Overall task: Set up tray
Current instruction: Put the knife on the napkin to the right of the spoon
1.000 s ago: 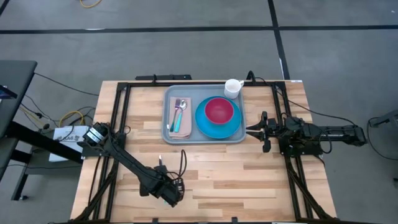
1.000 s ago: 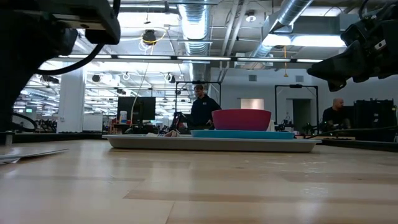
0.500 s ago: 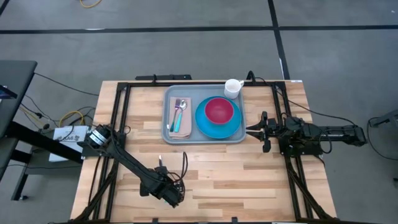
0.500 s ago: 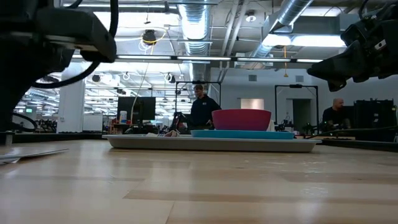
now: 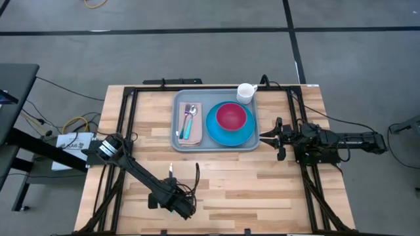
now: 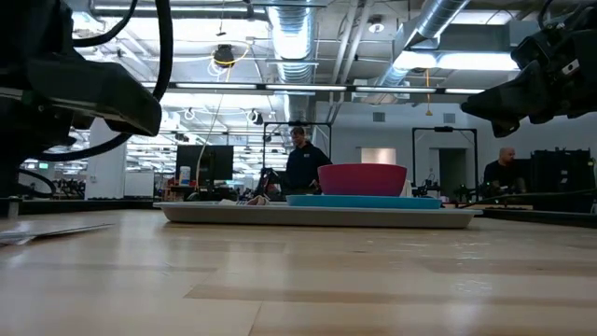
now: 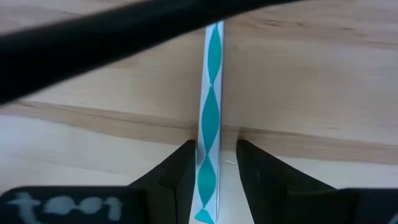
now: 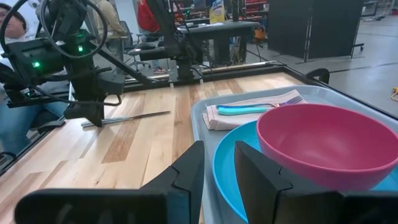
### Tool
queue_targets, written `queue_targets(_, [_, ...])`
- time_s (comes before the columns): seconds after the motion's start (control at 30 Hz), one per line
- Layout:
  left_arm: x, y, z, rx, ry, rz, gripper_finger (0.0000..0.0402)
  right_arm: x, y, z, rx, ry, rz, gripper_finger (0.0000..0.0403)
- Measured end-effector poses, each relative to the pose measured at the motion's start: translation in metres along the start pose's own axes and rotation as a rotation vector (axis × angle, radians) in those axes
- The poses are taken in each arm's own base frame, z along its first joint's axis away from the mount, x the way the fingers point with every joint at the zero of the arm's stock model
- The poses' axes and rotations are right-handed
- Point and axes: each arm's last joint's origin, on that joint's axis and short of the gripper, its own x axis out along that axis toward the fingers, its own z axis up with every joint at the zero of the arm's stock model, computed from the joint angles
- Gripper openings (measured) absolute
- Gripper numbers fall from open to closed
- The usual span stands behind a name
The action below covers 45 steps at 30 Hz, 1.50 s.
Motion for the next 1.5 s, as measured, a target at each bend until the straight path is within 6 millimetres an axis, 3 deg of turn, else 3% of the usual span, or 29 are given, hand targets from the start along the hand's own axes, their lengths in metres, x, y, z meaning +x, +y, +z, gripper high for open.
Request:
queue_targets(0.3, [0.002,-0.001,0.0,0.005,0.001,-0.032,0.0104,0.0,0.0,0.0,0.0,0.0,0.0,0.0082])
queue_targets(0.63, [0.003,-0.002,-0.001,0.014,0.006,-0.037,0.0022,0.0,0.0,0.0,0.0,0.0,0.0,0.0082])
queue_targets(1.0, [-0.001,-0.009,0.009,0.122,-0.034,-0.027,0.0022,0.0,0.0,0.0,0.0,0.0,0.0,0.0082])
queue_targets(1.27, [-0.021,-0.016,0.018,0.133,-0.233,-0.055,0.0022,0.0,0.0,0.0,0.0,0.0,0.0,0.0082])
queue_targets(1.5, [-0.058,-0.018,0.028,0.141,-0.389,-0.147,0.0022,0.0,0.0,0.0,0.0,0.0,0.0,0.0082])
